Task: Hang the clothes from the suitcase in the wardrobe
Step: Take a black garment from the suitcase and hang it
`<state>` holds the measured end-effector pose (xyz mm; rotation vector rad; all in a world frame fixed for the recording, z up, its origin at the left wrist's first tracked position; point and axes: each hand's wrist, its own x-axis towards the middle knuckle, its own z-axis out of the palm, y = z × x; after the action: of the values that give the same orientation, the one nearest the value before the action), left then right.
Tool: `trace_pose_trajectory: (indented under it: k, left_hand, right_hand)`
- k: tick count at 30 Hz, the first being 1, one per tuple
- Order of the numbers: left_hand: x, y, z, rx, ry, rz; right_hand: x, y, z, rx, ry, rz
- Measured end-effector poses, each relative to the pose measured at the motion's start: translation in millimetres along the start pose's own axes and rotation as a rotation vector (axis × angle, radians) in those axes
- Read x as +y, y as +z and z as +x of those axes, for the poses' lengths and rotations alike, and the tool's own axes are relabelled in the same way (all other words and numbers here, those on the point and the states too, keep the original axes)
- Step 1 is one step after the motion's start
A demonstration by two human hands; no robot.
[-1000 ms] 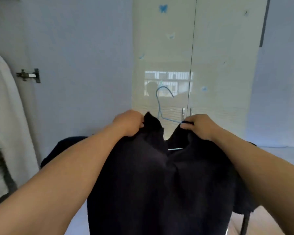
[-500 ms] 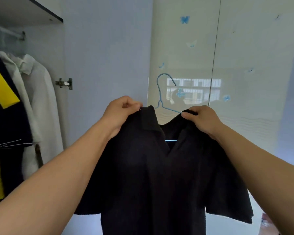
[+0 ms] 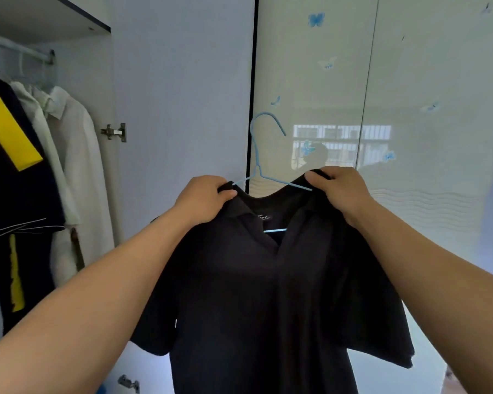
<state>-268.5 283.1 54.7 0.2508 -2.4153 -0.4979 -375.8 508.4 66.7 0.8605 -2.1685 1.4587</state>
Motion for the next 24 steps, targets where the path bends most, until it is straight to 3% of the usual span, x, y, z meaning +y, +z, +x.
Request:
trace_pose_trajectory:
  k: [3,5,8,11,14,15,24]
  left_hand:
    - [3,8,-3,0.112,-0.033,0.109]
    - [11,12,-3,0.173,-0.002,0.188]
    - [15,10,-3,0.123,0.034,0.105]
    - [7,2,-3,0.044,0.045,-0.022]
    - [0,-10,-7,0.052,0.046,-0.065]
    - [-1,-16,-9,0.052,0.050,-0.078]
    - [-48,-79,-37,0.097,-0.082,-0.226]
  right_hand:
    - [8,-3,6,0.269,-0.001,-0.108]
    - [7,5,4,0.323,-0.036,-0.129]
    - [5,17,-2,-0.046,-0.018,-0.308]
    - [11,7,5,-0.189,-0.041,-0.479]
    - [16,6,5,-0.430,-0.131,-0.427]
    - [16,13,6,-0.440,-0.156,-0.400]
    - [-16,87,12,-0.130,-0.348,-0.062]
